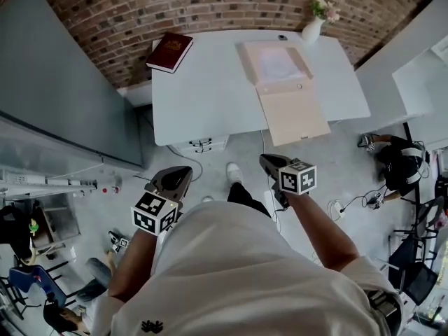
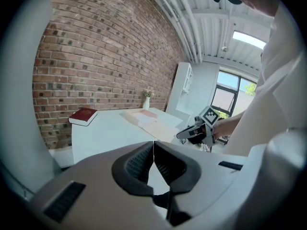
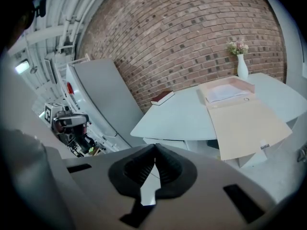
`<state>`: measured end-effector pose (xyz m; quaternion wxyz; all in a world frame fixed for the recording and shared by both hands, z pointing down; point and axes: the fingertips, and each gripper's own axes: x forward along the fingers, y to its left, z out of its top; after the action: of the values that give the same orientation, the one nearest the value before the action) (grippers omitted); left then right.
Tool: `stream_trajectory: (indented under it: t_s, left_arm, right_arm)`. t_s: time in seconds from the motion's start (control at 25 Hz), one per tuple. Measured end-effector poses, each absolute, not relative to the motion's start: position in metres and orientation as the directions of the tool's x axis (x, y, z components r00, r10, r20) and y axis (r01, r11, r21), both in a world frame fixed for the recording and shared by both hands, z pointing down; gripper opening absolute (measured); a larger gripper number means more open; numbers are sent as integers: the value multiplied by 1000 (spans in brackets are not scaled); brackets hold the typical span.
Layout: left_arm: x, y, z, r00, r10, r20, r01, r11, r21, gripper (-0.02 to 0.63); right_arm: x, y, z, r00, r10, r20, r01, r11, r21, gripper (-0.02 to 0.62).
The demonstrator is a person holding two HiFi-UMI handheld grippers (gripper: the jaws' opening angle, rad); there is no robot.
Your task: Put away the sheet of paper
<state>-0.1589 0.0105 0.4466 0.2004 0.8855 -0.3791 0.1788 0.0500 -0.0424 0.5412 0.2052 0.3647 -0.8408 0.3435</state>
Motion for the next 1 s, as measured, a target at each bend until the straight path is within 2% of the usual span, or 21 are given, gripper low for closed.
stream_trajectory:
  t_s: [0.12,0.44,1.0]
  left_arm:
    - [-157,23,449,639,-599,482,-738,-654,166,25]
    - [-155,50,456,683,-583,440,-723,-627,290,25]
    - [-155,62,469,692,-563,452,-715,-624,316,25]
  right_arm:
    - [41,-27,535,-660,-467,588,-740,540,-401,28]
    - [28,5,520,-679,-488,548,-724,565,-395,28]
    - [9,35,507,-701,-485,524,-697,622,-357,28]
